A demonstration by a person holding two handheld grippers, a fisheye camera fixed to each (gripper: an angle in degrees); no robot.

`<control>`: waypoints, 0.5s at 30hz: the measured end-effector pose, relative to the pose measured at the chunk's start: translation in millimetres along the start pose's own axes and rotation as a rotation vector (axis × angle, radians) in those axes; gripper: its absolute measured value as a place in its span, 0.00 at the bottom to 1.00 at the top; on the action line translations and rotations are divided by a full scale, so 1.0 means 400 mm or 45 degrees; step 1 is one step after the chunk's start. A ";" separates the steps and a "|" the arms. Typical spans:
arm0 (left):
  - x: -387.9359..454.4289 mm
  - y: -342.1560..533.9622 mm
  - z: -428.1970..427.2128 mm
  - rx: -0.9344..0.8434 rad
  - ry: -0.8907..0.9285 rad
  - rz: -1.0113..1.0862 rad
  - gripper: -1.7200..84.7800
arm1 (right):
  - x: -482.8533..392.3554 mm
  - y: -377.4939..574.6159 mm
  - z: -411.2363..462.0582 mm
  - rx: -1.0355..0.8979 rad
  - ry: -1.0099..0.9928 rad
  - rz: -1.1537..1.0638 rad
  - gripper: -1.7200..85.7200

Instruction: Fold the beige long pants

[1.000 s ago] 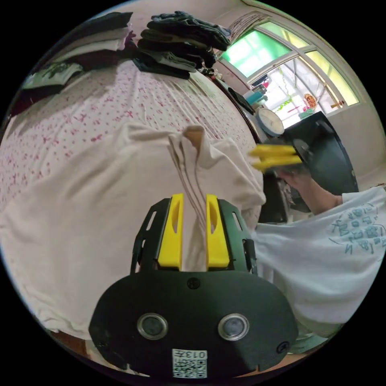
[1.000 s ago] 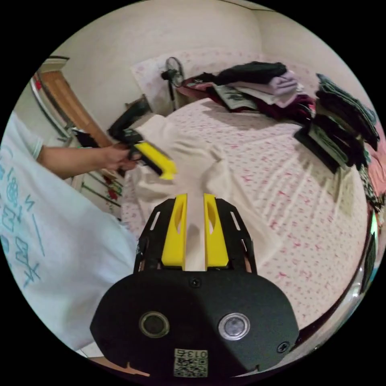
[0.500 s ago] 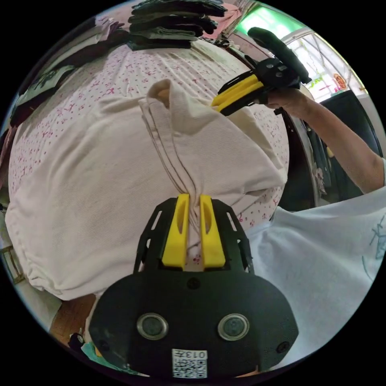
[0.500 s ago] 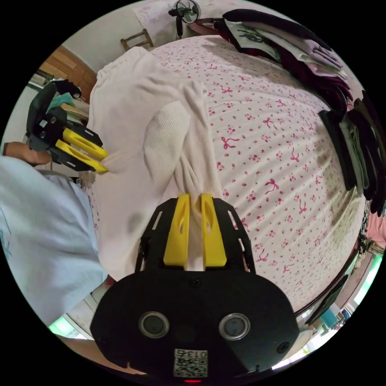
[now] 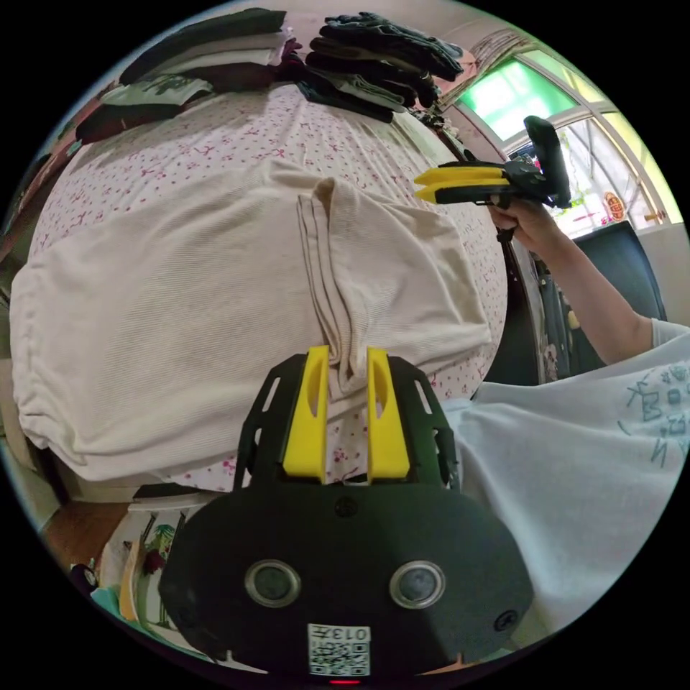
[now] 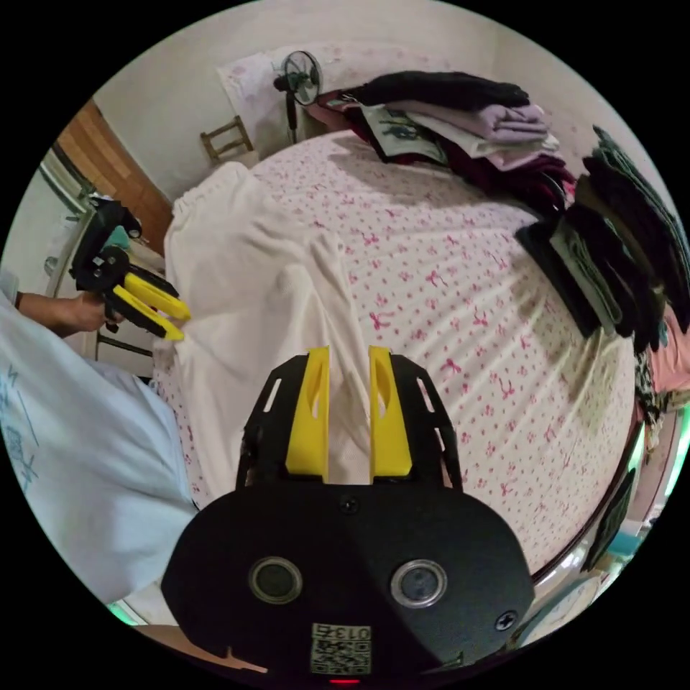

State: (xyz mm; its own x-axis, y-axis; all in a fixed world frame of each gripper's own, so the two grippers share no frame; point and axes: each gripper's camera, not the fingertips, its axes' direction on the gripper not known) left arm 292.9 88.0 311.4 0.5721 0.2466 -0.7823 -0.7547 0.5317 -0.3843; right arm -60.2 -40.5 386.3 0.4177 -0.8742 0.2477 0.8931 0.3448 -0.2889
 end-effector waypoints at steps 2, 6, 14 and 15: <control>-0.002 -0.003 0.007 -0.009 0.044 -0.015 0.13 | -0.008 -0.068 0.006 0.003 -0.114 -0.089 0.11; 0.012 -0.016 0.044 -0.054 -0.053 -0.018 0.10 | -0.011 -0.158 0.062 -0.077 -0.176 -0.138 0.10; 0.045 0.034 0.008 0.020 -0.127 0.002 0.04 | -0.070 -0.227 0.052 -0.035 -0.044 -0.237 0.04; 0.030 0.047 0.024 0.007 -0.087 -0.021 0.04 | -0.069 -0.231 0.054 -0.042 -0.040 -0.241 0.04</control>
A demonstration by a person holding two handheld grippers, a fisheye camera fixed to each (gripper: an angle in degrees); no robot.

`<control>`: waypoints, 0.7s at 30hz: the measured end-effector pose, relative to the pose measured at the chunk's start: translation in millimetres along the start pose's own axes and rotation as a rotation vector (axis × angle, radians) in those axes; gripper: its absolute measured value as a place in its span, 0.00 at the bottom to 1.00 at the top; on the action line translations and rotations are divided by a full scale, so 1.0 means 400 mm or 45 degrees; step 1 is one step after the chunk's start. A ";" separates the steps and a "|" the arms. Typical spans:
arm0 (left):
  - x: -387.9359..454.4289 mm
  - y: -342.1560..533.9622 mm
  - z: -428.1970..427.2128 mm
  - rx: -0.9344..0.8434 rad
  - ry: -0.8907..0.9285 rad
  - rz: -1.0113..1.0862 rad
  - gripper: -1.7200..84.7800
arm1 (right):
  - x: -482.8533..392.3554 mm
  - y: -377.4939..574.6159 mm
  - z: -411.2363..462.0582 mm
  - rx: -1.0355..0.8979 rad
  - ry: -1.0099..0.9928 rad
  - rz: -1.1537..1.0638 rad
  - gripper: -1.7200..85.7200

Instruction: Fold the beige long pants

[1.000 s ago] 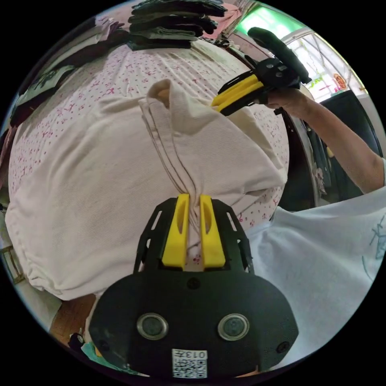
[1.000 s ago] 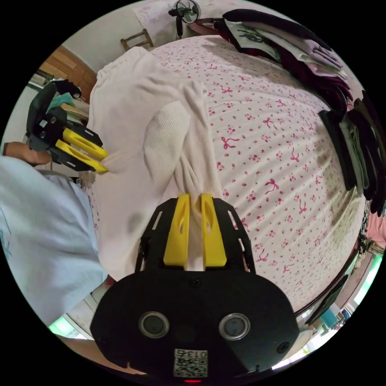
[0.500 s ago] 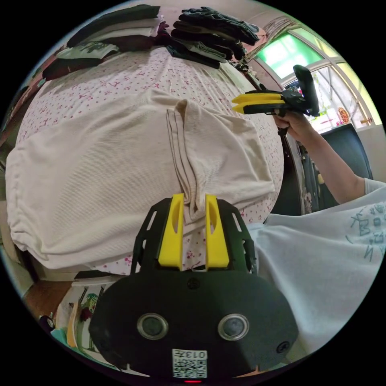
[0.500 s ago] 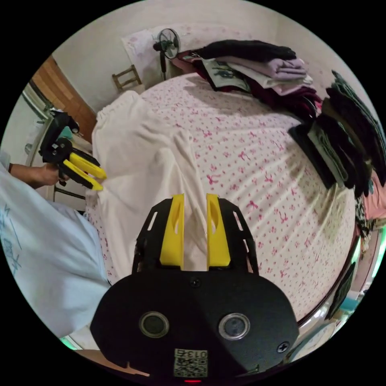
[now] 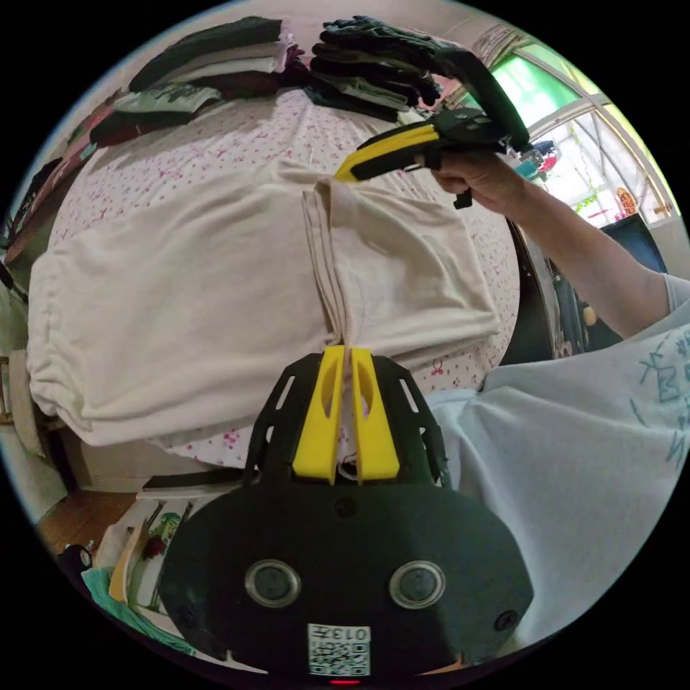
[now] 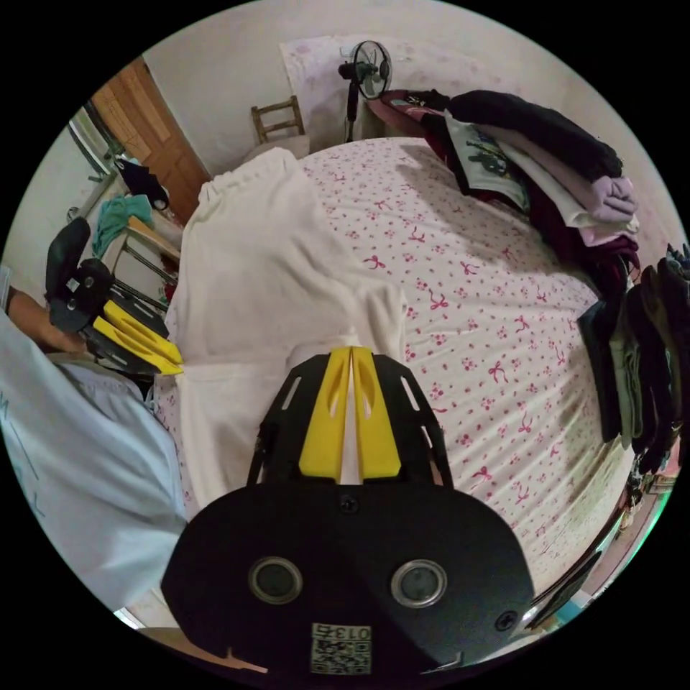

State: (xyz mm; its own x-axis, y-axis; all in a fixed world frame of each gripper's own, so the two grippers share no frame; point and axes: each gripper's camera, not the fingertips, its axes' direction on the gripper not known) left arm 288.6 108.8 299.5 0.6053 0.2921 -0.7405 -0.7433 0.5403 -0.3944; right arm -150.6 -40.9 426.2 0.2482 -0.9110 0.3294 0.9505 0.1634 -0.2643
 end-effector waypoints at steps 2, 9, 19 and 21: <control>-0.022 0.014 0.006 0.023 0.097 -0.043 0.04 | 0.018 -0.013 0.023 -0.089 -0.020 0.010 0.05; 0.003 0.001 -0.044 0.110 0.099 0.006 0.10 | 0.051 -0.031 0.020 -0.122 -0.127 -0.006 0.10; 0.019 -0.041 0.040 -0.050 0.042 0.023 0.06 | 0.023 -0.019 0.034 -0.145 -0.212 -0.030 0.06; 0.030 -0.033 0.017 -0.010 0.038 0.043 0.05 | 0.009 -0.012 0.010 -0.115 -0.166 -0.027 0.06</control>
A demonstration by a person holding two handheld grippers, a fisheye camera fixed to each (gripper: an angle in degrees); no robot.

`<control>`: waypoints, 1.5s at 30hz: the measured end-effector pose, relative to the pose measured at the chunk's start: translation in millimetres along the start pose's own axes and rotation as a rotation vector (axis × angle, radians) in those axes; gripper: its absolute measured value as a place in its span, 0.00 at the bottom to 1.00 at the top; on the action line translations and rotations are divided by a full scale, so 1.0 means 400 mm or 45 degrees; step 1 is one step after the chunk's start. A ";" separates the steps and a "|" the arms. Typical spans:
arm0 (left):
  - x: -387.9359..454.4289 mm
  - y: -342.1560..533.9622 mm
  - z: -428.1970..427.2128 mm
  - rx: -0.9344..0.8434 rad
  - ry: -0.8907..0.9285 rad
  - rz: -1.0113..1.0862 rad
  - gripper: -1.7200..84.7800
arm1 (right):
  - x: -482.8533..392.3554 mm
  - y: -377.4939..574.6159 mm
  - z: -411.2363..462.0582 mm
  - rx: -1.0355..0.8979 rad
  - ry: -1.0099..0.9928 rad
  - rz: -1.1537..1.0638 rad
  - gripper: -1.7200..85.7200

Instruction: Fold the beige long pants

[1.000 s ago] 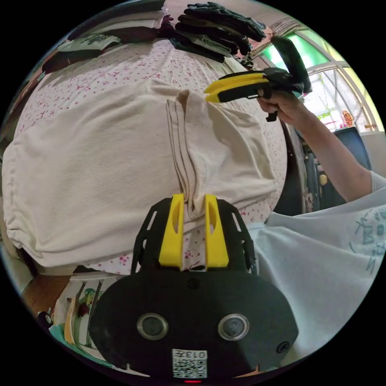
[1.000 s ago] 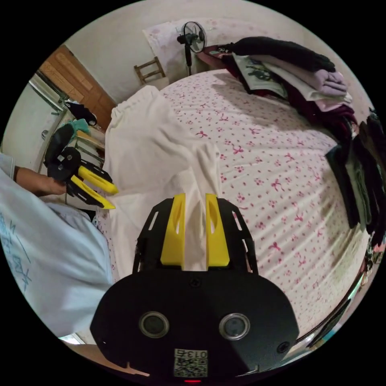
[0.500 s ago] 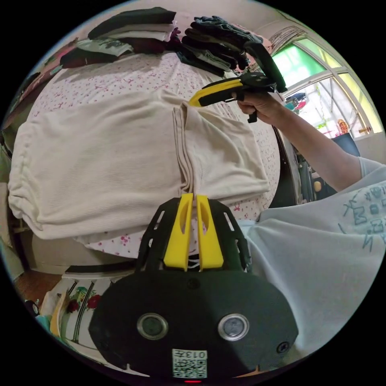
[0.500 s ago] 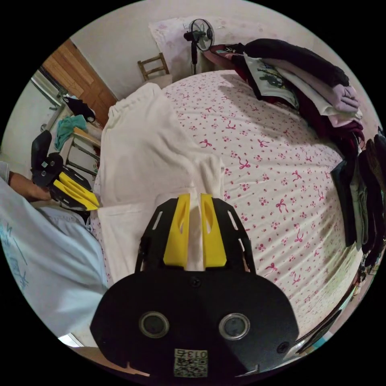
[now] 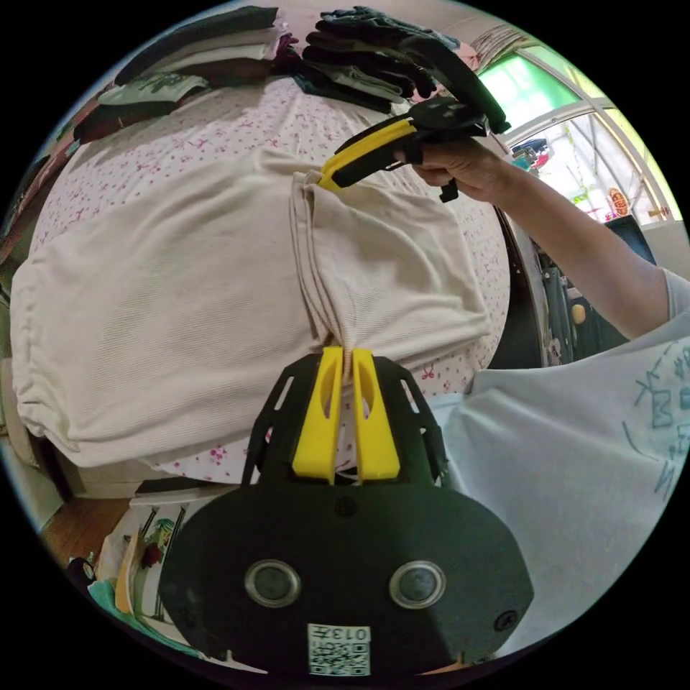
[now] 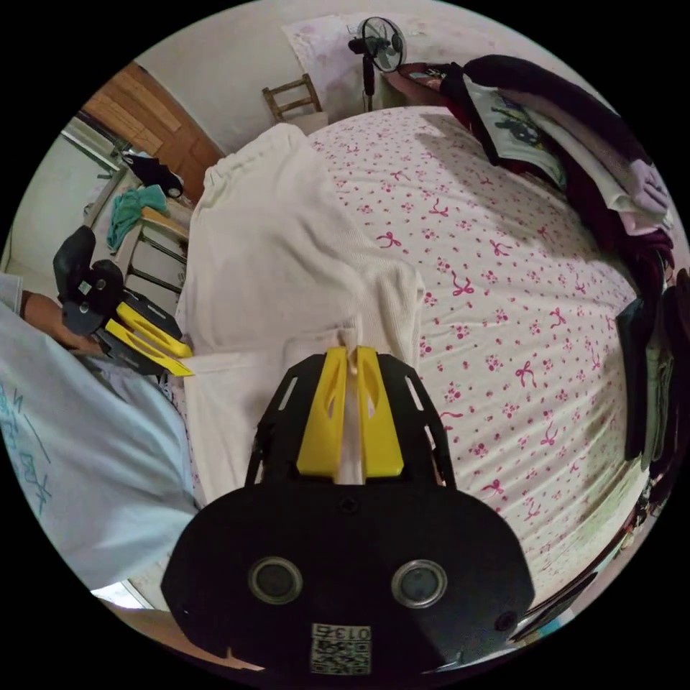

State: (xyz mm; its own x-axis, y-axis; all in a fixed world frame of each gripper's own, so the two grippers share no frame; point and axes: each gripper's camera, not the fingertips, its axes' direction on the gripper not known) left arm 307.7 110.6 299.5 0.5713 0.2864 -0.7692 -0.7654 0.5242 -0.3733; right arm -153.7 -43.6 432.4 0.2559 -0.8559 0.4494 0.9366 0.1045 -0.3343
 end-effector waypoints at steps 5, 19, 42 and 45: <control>0.003 0.020 -0.011 0.049 -0.021 -0.001 0.04 | -0.041 0.013 -0.033 0.065 0.118 -0.006 0.06; 0.063 0.047 -0.019 0.179 -0.074 0.164 0.07 | -0.169 0.159 -0.074 0.141 0.311 0.179 0.04; 0.341 -0.059 0.311 -0.061 -0.400 0.614 0.02 | -0.297 0.523 0.013 0.107 0.411 0.695 0.02; 0.324 -0.063 0.293 -0.127 -0.436 0.535 0.02 | -0.307 0.544 -0.023 0.136 0.378 0.758 0.02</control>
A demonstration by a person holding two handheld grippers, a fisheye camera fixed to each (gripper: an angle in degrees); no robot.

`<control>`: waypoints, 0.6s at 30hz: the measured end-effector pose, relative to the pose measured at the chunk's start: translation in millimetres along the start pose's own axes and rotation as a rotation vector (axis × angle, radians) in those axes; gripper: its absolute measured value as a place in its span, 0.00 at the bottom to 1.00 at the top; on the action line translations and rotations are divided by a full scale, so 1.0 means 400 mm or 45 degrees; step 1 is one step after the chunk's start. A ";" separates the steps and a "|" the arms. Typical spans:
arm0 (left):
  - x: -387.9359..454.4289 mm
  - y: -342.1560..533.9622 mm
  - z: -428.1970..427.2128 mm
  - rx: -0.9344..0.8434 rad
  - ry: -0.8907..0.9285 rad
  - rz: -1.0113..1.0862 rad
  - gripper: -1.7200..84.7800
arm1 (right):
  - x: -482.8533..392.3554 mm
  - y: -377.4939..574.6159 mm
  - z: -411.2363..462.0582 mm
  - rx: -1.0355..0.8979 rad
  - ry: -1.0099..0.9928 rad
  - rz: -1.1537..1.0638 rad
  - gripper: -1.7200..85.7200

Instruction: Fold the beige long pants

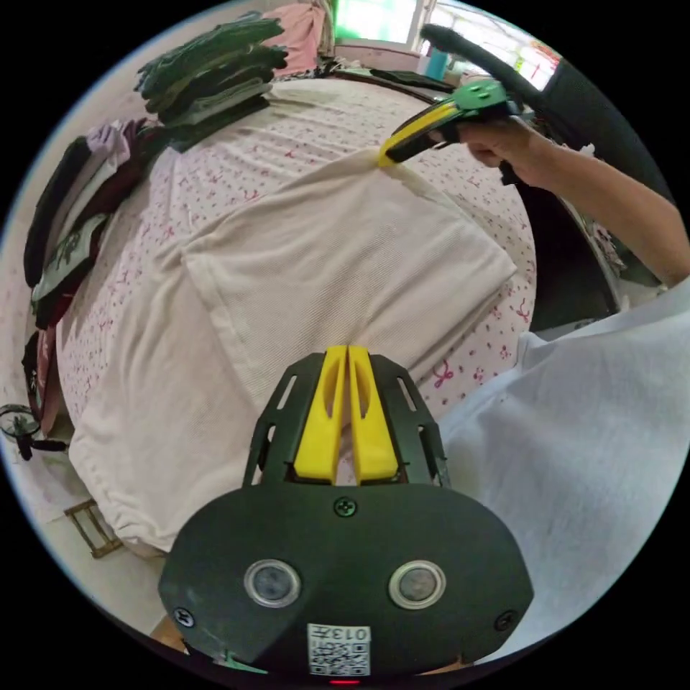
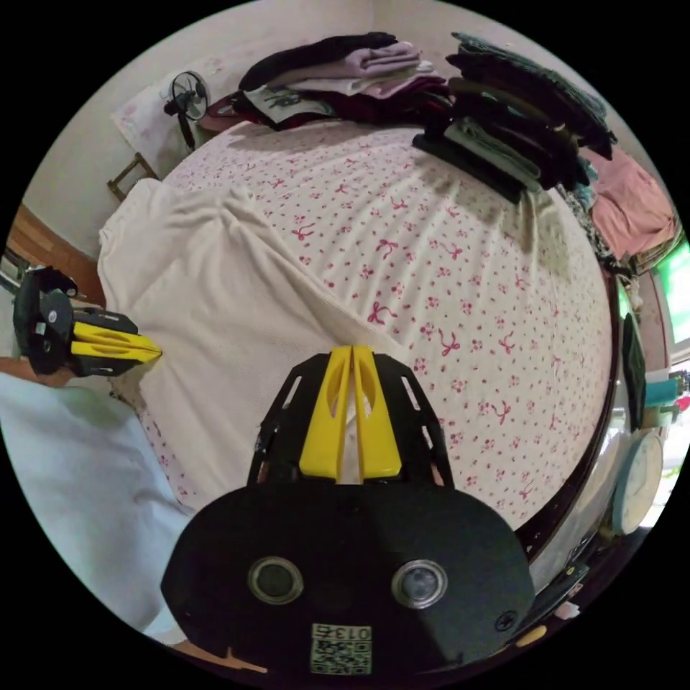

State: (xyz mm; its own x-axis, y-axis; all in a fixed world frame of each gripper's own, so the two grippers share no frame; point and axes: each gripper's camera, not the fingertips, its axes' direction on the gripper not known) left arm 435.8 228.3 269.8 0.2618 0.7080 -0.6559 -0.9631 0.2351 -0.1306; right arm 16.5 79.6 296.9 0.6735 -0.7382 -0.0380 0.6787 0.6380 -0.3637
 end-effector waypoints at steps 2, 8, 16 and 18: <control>0.006 0.016 -0.027 0.057 -0.069 0.004 0.02 | -0.037 0.049 -0.054 0.095 0.082 -0.071 0.02; 0.025 0.067 -0.005 0.002 -0.141 0.005 0.02 | -0.205 0.199 -0.065 0.057 -0.075 -0.233 0.02; -0.026 0.090 -0.108 0.126 -0.089 -0.087 0.02 | -0.276 0.236 -0.034 -0.014 -0.083 -0.229 0.02; -0.051 0.103 -0.110 0.103 -0.114 -0.139 0.02 | -0.288 0.230 -0.060 0.090 -0.064 -0.251 0.02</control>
State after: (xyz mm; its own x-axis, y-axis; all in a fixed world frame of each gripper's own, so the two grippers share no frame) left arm 388.2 194.5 245.1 0.3728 0.7310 -0.5716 -0.9215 0.3642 -0.1352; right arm -5.7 218.1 245.6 0.5380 -0.8397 0.0743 0.8166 0.4973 -0.2930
